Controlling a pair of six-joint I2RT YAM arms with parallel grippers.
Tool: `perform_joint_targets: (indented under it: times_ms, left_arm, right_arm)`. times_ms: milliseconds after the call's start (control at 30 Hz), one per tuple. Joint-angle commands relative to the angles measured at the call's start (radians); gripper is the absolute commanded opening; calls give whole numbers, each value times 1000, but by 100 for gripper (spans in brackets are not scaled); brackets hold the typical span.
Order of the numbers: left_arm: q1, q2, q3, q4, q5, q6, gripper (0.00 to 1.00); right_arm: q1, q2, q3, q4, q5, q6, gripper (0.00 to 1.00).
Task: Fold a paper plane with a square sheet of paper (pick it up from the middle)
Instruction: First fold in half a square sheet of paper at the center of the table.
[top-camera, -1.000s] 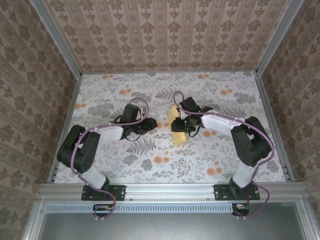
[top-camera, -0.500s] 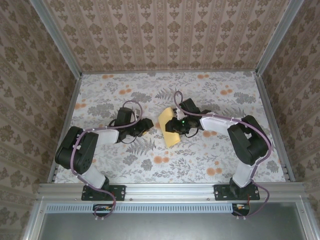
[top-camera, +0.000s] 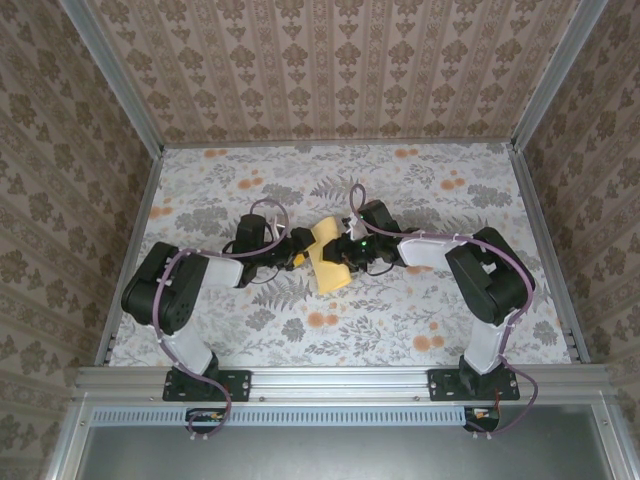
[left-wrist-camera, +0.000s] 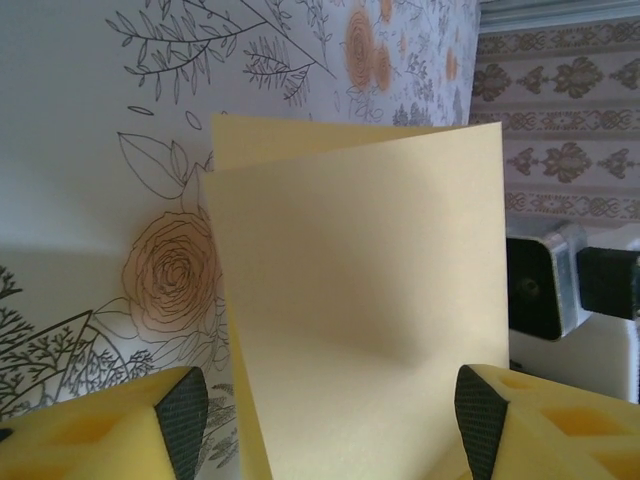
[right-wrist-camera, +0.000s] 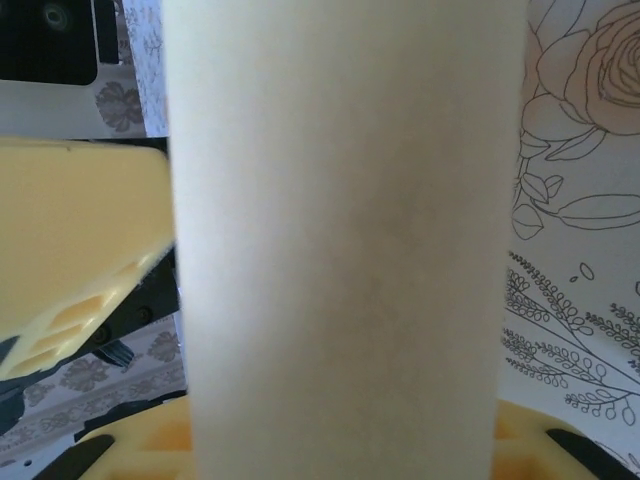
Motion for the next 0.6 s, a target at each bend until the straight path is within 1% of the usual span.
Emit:
perform_joint_targets:
  times_ms: [0, 300, 433, 567]
  left_arm:
    - [0, 3, -14, 81, 19, -40, 66]
    - [9, -4, -33, 124, 11, -45, 48]
    - [11, -4, -44, 146, 7, -47, 42]
    - [12, 4, -49, 159, 6, -37, 32]
  right_arm:
    - [-5, 14, -11, 52, -47, 39, 37]
    - [-17, 28, -23, 43, -41, 32, 37]
    - [-18, 42, -22, 40, -38, 33, 37]
    - [-17, 54, -19, 38, -39, 34, 37]
